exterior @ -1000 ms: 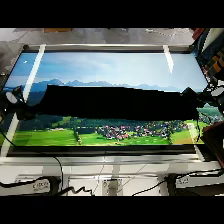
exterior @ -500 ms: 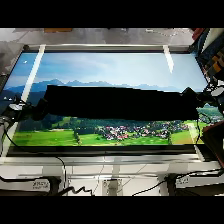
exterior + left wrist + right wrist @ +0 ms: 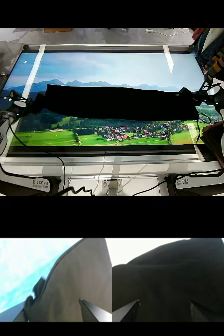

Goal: Fold the clothes and pants, and hang the long-sleeved shirts on hangers.

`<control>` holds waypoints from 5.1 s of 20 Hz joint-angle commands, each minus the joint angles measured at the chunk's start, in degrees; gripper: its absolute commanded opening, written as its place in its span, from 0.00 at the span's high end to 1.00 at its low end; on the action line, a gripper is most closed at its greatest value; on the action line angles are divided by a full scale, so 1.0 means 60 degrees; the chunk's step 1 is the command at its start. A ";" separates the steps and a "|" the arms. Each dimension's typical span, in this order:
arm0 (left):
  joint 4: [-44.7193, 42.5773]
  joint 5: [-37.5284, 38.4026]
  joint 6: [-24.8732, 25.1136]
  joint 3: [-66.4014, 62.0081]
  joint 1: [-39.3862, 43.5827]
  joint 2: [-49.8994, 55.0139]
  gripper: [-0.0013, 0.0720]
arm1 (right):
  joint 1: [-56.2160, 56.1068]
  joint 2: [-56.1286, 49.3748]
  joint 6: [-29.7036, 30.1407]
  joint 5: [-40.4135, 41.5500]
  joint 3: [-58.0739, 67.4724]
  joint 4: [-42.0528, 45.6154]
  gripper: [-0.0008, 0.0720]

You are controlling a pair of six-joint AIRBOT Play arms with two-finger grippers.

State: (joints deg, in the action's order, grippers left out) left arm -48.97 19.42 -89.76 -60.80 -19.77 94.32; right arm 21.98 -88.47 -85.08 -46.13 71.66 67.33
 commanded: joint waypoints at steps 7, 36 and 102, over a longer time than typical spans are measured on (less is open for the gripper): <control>0.0098 -0.0073 0.1759 -0.1814 0.0871 0.0590 0.97 | -0.1752 0.0004 0.0164 0.1107 0.0200 0.0004 0.53; -0.1013 0.3031 0.3639 -0.2794 0.2422 -0.4874 0.97 | -1.0251 -0.4674 -0.1213 0.0142 0.5887 -0.2171 0.96; 0.2750 0.6481 0.6116 -0.0022 0.3537 0.0801 0.76 | -0.3311 -0.2142 -0.0637 -0.4608 0.5952 -0.0044 0.96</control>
State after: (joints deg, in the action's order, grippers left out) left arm -33.32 58.13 -53.54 -60.90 -0.19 98.80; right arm 2.15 -101.34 -88.90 -73.76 107.37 67.20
